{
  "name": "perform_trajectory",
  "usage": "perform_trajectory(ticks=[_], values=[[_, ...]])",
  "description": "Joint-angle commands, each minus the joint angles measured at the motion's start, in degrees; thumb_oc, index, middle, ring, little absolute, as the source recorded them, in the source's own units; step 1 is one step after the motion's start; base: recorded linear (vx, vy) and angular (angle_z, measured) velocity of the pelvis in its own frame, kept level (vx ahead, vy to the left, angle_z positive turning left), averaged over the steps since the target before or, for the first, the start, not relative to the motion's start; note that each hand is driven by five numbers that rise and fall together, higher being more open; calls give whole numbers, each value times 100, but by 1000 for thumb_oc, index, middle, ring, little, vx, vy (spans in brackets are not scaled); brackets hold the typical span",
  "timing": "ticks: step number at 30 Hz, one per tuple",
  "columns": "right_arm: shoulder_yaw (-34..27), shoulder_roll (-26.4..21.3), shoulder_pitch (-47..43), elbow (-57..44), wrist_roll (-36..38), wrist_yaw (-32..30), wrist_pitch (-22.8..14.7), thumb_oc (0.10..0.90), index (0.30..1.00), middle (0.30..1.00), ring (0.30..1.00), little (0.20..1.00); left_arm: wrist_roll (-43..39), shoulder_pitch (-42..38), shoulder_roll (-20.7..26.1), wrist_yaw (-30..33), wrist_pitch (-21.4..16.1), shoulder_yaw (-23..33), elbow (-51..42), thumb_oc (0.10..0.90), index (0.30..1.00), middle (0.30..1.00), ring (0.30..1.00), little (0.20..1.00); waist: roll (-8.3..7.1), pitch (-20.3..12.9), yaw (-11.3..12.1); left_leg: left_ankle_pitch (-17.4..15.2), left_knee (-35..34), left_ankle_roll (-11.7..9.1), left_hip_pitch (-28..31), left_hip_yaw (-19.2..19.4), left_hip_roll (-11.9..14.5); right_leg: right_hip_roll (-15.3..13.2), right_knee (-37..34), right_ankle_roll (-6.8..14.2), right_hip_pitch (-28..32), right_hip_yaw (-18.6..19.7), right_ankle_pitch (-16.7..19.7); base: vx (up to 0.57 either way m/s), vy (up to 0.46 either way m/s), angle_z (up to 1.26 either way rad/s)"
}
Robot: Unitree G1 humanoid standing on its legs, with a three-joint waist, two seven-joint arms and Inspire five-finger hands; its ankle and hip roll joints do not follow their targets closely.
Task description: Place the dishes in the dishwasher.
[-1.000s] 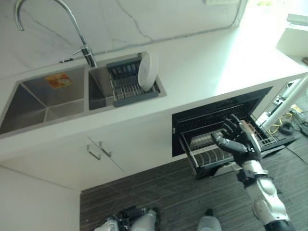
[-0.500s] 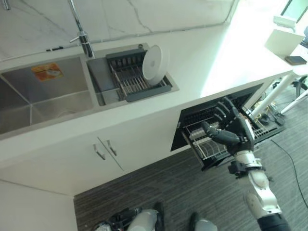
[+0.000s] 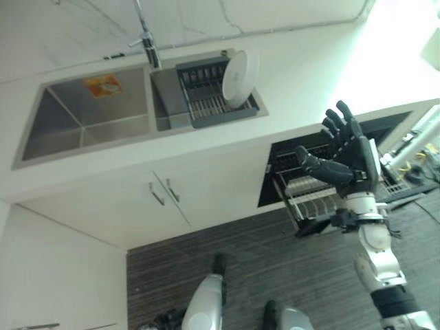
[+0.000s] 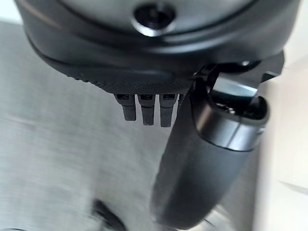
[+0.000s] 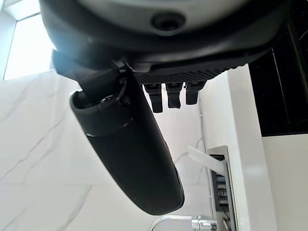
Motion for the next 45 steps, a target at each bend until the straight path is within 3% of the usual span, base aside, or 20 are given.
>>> perform_trajectory(ticks=[1,2,4,6,7,8,13,21,25,27,29,32,39,45], values=[[-262,-37,-202,-926,-307,10,-633,800,900,900,900,900,162,386,41,121,-11,-188,-9,800,900,900,900,900,-279,-351,113,-496,162,365,362,64,-233,-355,-507,280,981,-490,310,193,188,-16],[-188,33,-171,-898,-250,83,-687,800,900,900,900,900,205,430,46,171,-66,-184,27,800,900,900,900,900,-237,-378,121,-577,162,463,443,63,-252,-335,-506,277,1060,-596,576,164,163,-17],[-133,150,-128,-843,-362,114,-856,800,900,900,900,900,308,524,72,119,-87,-159,148,800,900,900,900,900,-167,-384,103,-711,162,575,603,99,-247,-272,-147,266,776,-715,769,161,89,-30],[-161,121,-138,-810,-194,146,-897,800,900,900,900,900,406,534,98,145,-112,-175,160,800,900,900,900,900,-167,-371,-9,-790,162,554,706,89,-241,-4,-507,218,452,-670,568,98,-73,-40],[-164,89,-142,-806,-149,186,-893,800,900,900,900,900,470,525,111,137,-81,-187,133,800,900,900,900,900,-219,-358,-58,-823,162,548,735,107,-306,-33,-507,239,166,-603,502,64,-87,-30],[-155,90,-126,-808,-147,239,-883,800,900,900,900,900,465,530,117,152,-75,-211,112,800,900,900,900,900,-223,-340,-105,-885,162,573,801,119,-340,-100,-507,278,-12,-534,668,89,-133,-24],[-118,110,-78,-789,-114,270,-782,800,900,900,900,900,458,622,64,346,-19,-267,-15,800,900,900,900,900,-292,-458,-94,-961,162,477,883,274,-237,-187,-507,348,-27,-450,429,147,-194,-6],[-411,-72,-71,-1073,-69,84,-822,800,900,900,900,900,907,824,-14,384,-245,-343,109,800,900,900,900,900,-270,-538,-138,-950,162,241,915,284,-68,-121,-507,248,88,-479,236,160,-92,4],[-439,-177,-389,-1160,113,90,-586,800,900,900,900,900,1170,841,1,289,-351,-489,66,800,900,900,900,900,-242,-509,-79,-900,162,169,878,253,-65,-146,-507,227,3,-488,242,140,-17,11],[-313,-180,-992,-1103,187,-52,-328,800,900,900,900,900,1196,719,52,202,-357,-685,-75,800,900,900,900,900,-214,-439,2,-852,162,114,737,256,-42,-181,-507,237,-183,-500,281,100,8,1],[-121,-210,-1832,-1005,222,-318,-80,800,900,900,900,900,1113,401,176,109,-291,-940,-303,800,900,900,900,900,-200,-155,73,-754,162,107,464,203,-36,-218,-507,235,-477,-541,380,-57,16,2],[-54,-246,-2402,-859,490,-427,87,800,900,900,900,900,964,235,245,180,-183,-1185,-438,800,900,900,900,900,-170,143,111,-684,162,136,321,103,-99,-252,-507,229,-658,-529,476,-1,40,14],[86,-178,-2973,-458,856,-397,376,800,900,900,900,900,886,271,338,132,-136,-1237,-403,800,900,900,900,900,-44,373,192,-668,162,163,356,-5,-177,-314,-507,223,-615,-547,506,47,46,16],[149,-65,-3213,-177,893,-484,524,800,900,900,900,900,985,422,355,14,-137,-1248,-395,800,900,900,900,900,24,379,261,-688,162,183,465,-9,-205,-379,-507,231,-475,-586,494,69,47,2]])
